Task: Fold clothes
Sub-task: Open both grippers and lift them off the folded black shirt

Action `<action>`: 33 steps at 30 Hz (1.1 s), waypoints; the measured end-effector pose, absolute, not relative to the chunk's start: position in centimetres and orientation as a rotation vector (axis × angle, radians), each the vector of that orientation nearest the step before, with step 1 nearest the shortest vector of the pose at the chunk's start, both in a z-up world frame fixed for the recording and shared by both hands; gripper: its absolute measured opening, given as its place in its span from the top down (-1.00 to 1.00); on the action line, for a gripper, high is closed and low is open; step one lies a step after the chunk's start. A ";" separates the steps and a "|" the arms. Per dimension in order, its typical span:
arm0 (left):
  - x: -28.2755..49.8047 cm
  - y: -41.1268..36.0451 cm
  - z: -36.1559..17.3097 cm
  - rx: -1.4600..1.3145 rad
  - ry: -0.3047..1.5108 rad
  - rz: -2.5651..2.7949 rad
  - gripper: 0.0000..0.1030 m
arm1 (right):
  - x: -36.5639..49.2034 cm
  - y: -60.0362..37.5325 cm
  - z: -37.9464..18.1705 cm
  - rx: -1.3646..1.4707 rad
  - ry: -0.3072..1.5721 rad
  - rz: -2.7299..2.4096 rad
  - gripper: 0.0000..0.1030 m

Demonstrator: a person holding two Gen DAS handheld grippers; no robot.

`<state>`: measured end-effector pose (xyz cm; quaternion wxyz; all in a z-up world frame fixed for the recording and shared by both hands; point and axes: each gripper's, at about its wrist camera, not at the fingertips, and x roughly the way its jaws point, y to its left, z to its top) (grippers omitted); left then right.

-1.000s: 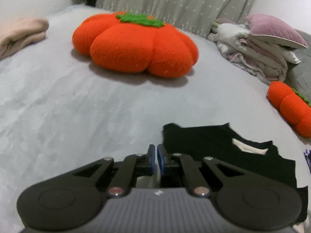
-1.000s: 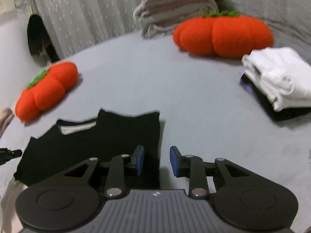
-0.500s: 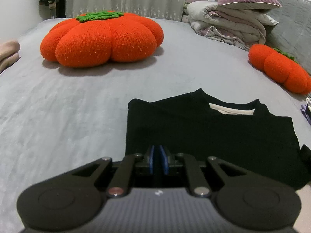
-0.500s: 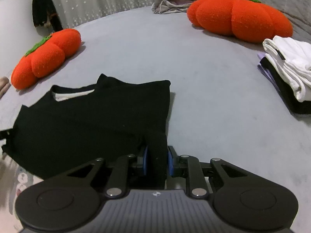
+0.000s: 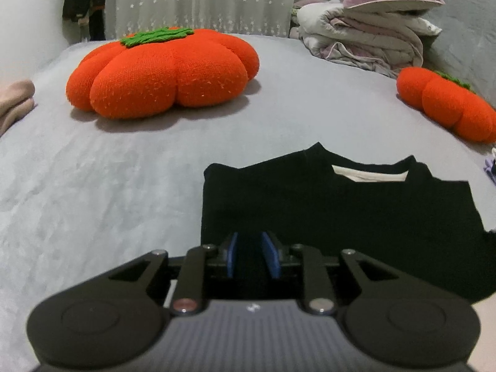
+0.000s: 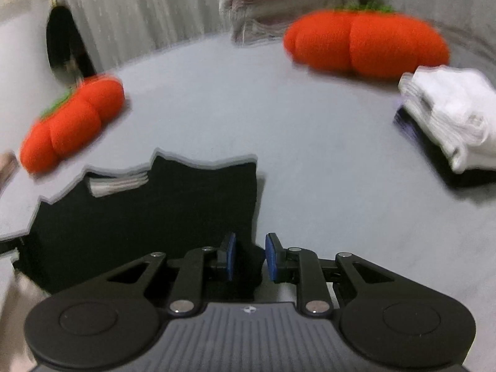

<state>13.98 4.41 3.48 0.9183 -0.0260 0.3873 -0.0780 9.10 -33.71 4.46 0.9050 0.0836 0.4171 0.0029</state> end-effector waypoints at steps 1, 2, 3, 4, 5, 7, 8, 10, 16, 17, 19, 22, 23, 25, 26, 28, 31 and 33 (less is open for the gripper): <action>14.0 4.4 3.4 -0.049 0.797 -0.159 0.61 | 9.3 -33.4 3.7 0.159 0.894 0.010 0.58; 14.0 4.3 3.4 -0.044 0.798 -0.159 0.61 | 9.4 -33.3 3.5 0.153 0.893 0.008 0.58; 14.0 4.3 3.3 -0.039 0.798 -0.158 0.61 | 9.5 -33.4 3.6 0.160 0.894 0.006 0.58; 14.0 4.3 3.3 -0.034 0.799 -0.157 0.61 | 9.5 -33.6 3.8 0.169 0.891 0.002 0.58; 14.0 4.3 3.3 -0.031 0.800 -0.157 0.61 | 9.3 -33.9 4.1 0.186 0.876 -0.005 0.58; 14.0 4.4 3.3 -0.040 0.803 -0.156 0.61 | 8.5 -34.4 5.3 0.213 0.827 -0.006 0.58; 14.1 4.5 3.3 -0.045 0.805 -0.156 0.61 | 7.9 -34.7 5.9 0.225 0.806 -0.001 0.58; 14.1 4.6 3.4 -0.050 0.808 -0.154 0.61 | 6.8 -35.2 6.6 0.249 0.807 0.021 0.55; 14.0 4.5 3.4 -0.042 0.809 -0.154 0.60 | 5.4 -36.4 6.9 0.241 0.873 0.117 0.07; 14.0 4.4 3.5 -0.042 0.809 -0.154 0.59 | 5.5 -36.5 6.8 0.250 0.883 0.132 0.07; 14.0 4.4 3.5 -0.041 0.810 -0.155 0.57 | 5.7 -36.2 6.1 0.271 0.923 0.188 0.20; 14.0 4.4 3.5 -0.040 0.811 -0.156 0.56 | 5.6 -34.9 5.8 0.203 0.953 0.218 0.82; 14.0 4.4 3.5 -0.041 0.811 -0.157 0.55 | 5.5 -34.6 5.9 0.188 0.946 0.221 0.84; 13.9 4.4 3.5 -0.042 0.813 -0.160 0.55 | 5.1 -35.1 7.0 0.245 0.911 0.242 0.85; 14.0 4.4 3.5 -0.043 0.814 -0.162 0.55 | 5.0 -35.5 7.5 0.287 0.900 0.250 0.85; 14.0 4.5 3.5 -0.047 0.816 -0.163 0.55 | 5.0 -36.4 7.7 0.338 0.907 0.265 0.85; 14.1 4.5 3.5 -0.051 0.818 -0.165 0.52 | 5.3 -36.6 6.9 0.286 0.968 0.248 0.82; 14.1 4.3 3.5 -0.045 0.817 -0.167 0.48 | 5.5 -36.5 6.3 0.235 1.013 0.227 0.73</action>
